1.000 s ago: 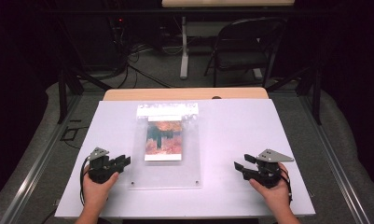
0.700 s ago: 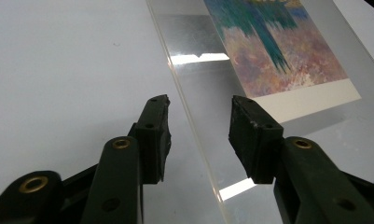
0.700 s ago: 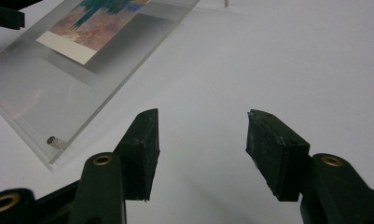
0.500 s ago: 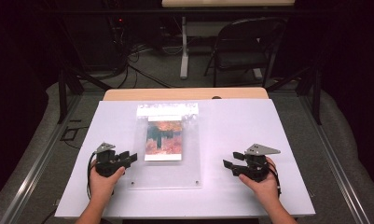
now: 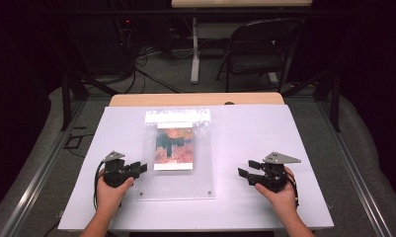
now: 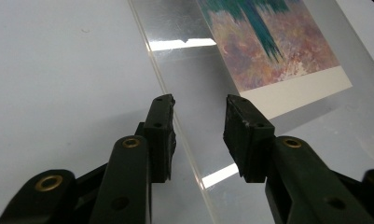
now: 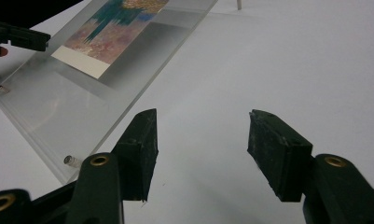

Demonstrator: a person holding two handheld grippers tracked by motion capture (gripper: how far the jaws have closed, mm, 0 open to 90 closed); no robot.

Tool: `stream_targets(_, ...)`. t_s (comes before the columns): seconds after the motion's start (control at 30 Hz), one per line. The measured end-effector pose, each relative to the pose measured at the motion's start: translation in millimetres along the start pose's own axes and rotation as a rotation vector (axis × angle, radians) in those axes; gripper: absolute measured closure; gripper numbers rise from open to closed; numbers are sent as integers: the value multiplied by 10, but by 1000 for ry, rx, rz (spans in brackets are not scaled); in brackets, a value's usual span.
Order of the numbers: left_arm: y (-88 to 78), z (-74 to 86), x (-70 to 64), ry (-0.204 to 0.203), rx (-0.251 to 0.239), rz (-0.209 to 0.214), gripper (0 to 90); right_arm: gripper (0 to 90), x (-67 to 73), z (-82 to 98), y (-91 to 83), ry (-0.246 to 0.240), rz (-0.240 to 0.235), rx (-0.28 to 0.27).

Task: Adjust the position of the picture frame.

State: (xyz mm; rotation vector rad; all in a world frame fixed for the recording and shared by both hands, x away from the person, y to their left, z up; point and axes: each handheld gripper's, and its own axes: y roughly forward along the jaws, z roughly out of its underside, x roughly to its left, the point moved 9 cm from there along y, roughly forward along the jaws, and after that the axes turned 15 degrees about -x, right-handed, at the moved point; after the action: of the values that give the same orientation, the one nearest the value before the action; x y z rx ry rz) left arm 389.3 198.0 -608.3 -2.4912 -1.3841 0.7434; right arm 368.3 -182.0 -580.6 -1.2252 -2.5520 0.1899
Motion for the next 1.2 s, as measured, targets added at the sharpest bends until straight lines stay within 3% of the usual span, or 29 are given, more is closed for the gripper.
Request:
stream_targets(0.17, 11, 30, -100, 8, 12, 31, 684, 423, -20, 4, -7, 14, 4, -6)
stream_targets(0.4, 50, 113, -379, 51, 49, 104, 734, 423, -30, 15, -32, 23, -2, -3)
stream_targets(0.7, 130, 171, -616, 41, 62, 161, 754, 423, -31, 21, -27, 38, -3, -5)
stream_targets(0.93, 320, 222, -987, 64, 93, 244, 764, 423, -46, 15, -28, 36, 2, -11)
stream_targets(0.97, 320, 222, -987, 64, 93, 244, 765, 423, -49, 14, -29, 38, 4, -11)
stream_targets(1.0, 377, 218, -1096, 68, 96, 274, 812, 423, -50, 13, -30, 41, 4, -13)
stream_targets(1.1, 472, 222, -1250, 109, 111, 293, 830, 423, -66, 11, -41, 44, 9, -10)
stream_targets(1.2, 567, 231, -1369, 112, 114, 321, 835, 423, -81, 11, -42, 46, 14, -18)
